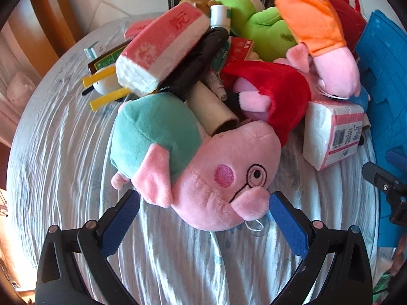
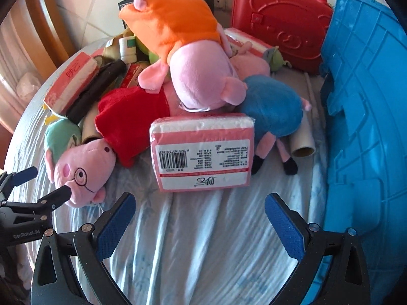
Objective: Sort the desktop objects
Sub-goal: 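Grasp the pink tissue pack with the left gripper while the right grasps the orange-hatted pig plush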
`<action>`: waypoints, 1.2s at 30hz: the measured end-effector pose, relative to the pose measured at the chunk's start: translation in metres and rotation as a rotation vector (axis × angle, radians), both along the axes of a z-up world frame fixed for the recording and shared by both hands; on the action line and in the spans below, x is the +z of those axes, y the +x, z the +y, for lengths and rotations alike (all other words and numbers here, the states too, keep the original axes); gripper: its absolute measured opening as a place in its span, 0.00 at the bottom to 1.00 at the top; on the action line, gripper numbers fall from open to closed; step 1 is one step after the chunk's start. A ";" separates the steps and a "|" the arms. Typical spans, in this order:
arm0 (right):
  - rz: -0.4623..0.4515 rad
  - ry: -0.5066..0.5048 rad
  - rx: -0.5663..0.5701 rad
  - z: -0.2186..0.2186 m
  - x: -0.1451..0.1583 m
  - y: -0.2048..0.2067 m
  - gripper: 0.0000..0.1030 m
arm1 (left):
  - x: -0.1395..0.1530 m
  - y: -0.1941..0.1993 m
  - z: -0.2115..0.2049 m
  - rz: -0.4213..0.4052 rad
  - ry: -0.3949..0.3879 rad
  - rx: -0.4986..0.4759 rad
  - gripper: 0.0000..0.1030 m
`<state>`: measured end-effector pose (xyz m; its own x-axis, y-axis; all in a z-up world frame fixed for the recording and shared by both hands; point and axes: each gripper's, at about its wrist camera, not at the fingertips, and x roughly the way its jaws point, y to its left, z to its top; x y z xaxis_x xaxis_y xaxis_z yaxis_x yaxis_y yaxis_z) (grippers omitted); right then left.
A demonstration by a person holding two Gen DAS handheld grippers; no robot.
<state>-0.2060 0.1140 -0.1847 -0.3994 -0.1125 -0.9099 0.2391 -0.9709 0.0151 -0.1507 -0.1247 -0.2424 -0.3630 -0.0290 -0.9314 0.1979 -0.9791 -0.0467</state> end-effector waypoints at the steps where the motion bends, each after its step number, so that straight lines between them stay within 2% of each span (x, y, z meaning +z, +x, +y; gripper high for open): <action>1: -0.009 -0.001 0.004 -0.001 -0.003 -0.003 1.00 | 0.000 -0.002 -0.006 -0.003 0.010 0.022 1.00; 5: -0.012 0.004 0.026 -0.007 -0.008 -0.011 1.00 | 0.003 -0.014 -0.014 0.009 -0.011 0.074 1.00; 6: -0.014 0.005 0.027 -0.009 -0.009 -0.013 1.00 | -0.003 -0.018 -0.012 -0.010 -0.015 0.076 1.00; 8: -0.021 0.008 0.025 -0.012 -0.013 -0.018 1.00 | -0.018 -0.022 -0.009 -0.054 0.021 0.070 1.00; 10: -0.033 0.010 0.016 -0.012 -0.016 -0.023 1.00 | -0.027 -0.021 -0.008 -0.057 0.078 0.077 1.00; 13: -0.004 0.009 0.008 -0.009 -0.008 -0.030 1.00 | -0.010 -0.019 -0.007 -0.006 0.080 0.075 0.98; 17: 0.074 -0.006 -0.021 -0.006 0.018 -0.051 1.00 | 0.035 -0.032 -0.005 0.140 0.004 0.053 0.98; 19: 0.109 -0.012 -0.023 -0.008 0.031 -0.063 1.00 | 0.044 -0.047 -0.009 0.160 -0.051 0.046 0.98; 24: 0.147 0.017 -0.006 -0.022 0.045 -0.091 1.00 | 0.046 -0.094 -0.027 0.130 -0.175 -0.002 0.98; 30: 0.135 0.043 -0.006 -0.036 0.034 -0.122 1.00 | 0.012 -0.131 -0.042 0.004 -0.318 -0.058 1.00; 32: 0.136 0.069 -0.008 -0.040 0.028 -0.131 1.00 | 0.008 -0.136 -0.046 0.021 -0.265 -0.071 0.99; 34: 0.132 0.079 -0.005 -0.045 0.021 -0.138 1.00 | 0.007 -0.140 -0.049 0.045 -0.200 -0.071 0.92; 36: 0.128 0.072 0.005 -0.048 0.014 -0.145 1.00 | 0.009 -0.140 -0.050 0.081 -0.185 -0.062 0.84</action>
<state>-0.3511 0.0660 -0.1710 -0.5119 -0.0508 -0.8575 0.2393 -0.9672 -0.0855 -0.2910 -0.1747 -0.2338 -0.4425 -0.1718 -0.8802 0.1394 -0.9827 0.1217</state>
